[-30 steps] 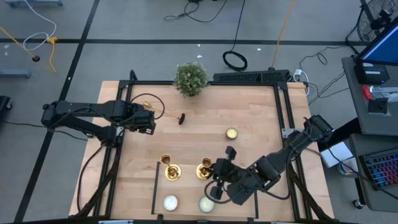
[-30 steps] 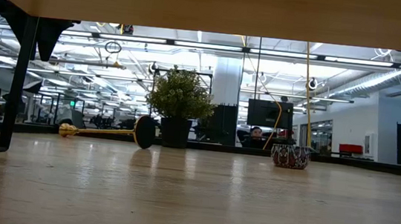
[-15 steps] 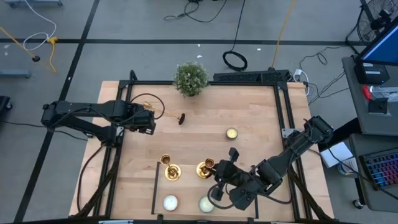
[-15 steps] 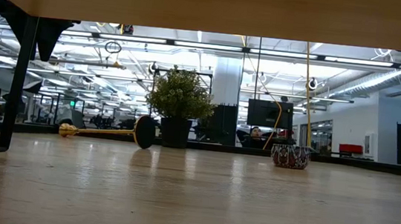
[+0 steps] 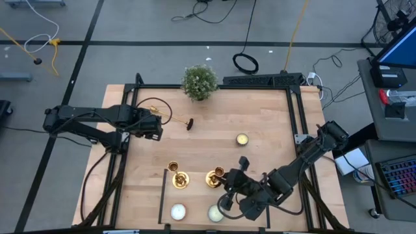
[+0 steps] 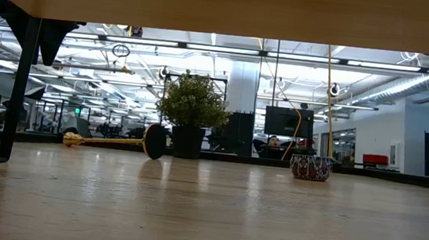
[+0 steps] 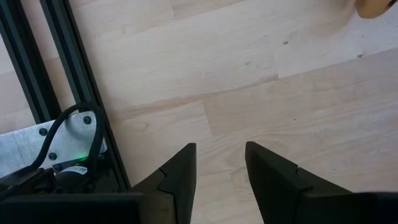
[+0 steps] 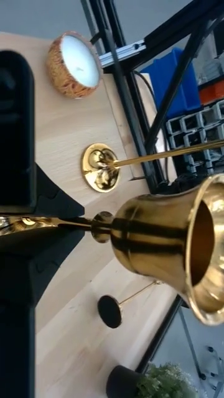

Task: Pick & Place candle stick holders
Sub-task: Put the right gold candle stand on the shelf

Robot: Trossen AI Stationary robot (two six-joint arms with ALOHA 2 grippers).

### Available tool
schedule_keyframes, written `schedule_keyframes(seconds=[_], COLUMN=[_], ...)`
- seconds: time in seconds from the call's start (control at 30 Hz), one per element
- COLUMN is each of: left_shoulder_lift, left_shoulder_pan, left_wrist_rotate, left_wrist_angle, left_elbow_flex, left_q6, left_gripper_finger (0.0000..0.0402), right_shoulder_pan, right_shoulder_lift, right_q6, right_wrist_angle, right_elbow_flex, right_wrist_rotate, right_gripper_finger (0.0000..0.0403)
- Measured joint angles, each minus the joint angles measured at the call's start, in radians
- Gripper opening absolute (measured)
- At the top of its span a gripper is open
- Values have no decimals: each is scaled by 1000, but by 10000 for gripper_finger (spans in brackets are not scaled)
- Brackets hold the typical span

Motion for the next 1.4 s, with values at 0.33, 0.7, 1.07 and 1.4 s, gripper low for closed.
schedule_keyframes(seconds=[0.33,0.7,1.07,1.4], left_shoulder_lift=[0,0,0,0], left_shoulder_pan=[0,0,0,0], left_wrist_rotate=[-6,-6,-6,-5], left_wrist_angle=[-1,0,0,0], left_elbow_flex=[0,0,0,0], left_q6=[7,7,1,-1], left_gripper_finger=[145,145,145,145], right_shoulder_pan=[6,6,6,8], right_shoulder_lift=[0,0,0,-1], right_q6=[28,19,18,11], right_wrist_angle=[-34,-54,-65,-6], right_elbow_flex=[0,0,0,-32], right_wrist_rotate=[-43,-53,-57,-58], right_gripper_finger=[9,9,9,9])
